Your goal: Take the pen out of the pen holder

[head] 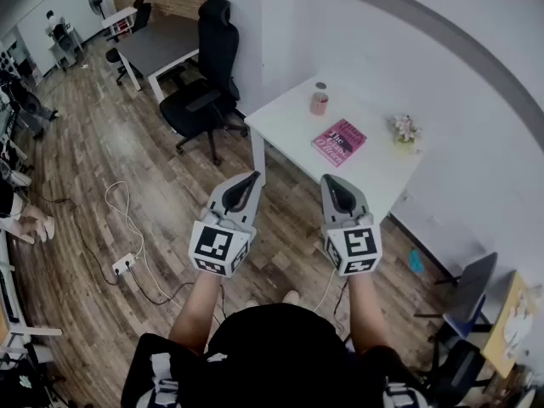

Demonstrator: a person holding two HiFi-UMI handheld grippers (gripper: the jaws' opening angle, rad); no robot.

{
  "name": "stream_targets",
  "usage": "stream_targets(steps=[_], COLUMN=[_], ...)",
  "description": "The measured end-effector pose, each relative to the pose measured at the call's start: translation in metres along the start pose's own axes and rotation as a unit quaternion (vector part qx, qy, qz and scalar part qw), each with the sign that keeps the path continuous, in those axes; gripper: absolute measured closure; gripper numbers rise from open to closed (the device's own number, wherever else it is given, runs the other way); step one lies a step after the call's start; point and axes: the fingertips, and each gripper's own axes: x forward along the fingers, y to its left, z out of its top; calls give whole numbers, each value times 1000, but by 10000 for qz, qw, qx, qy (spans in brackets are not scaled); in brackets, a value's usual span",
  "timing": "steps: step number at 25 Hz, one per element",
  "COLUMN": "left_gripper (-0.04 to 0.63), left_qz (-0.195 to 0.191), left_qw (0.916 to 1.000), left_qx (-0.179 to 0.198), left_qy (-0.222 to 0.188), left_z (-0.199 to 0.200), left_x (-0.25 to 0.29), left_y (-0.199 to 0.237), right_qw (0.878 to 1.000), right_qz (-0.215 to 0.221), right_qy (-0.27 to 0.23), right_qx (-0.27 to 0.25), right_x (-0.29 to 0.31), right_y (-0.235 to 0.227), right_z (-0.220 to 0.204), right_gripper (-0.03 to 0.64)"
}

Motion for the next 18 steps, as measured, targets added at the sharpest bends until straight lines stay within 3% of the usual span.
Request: stream_targets(steps=[9, 18], left_gripper=[580, 580], left_qz=[1, 66], left_qw=[9999, 9998], left_qx=[6, 18], left_qy=[134, 202], left_z=[-9, -19], left_x=[12, 39], left_y=[-6, -32], right_qw=[9996, 9994], right_qz=[235, 325], right_qy=[-106, 4], right_qx=[59, 128], right_x=[5, 0], right_y=[0, -33], right_z=[1, -18], right_gripper=[583, 583])
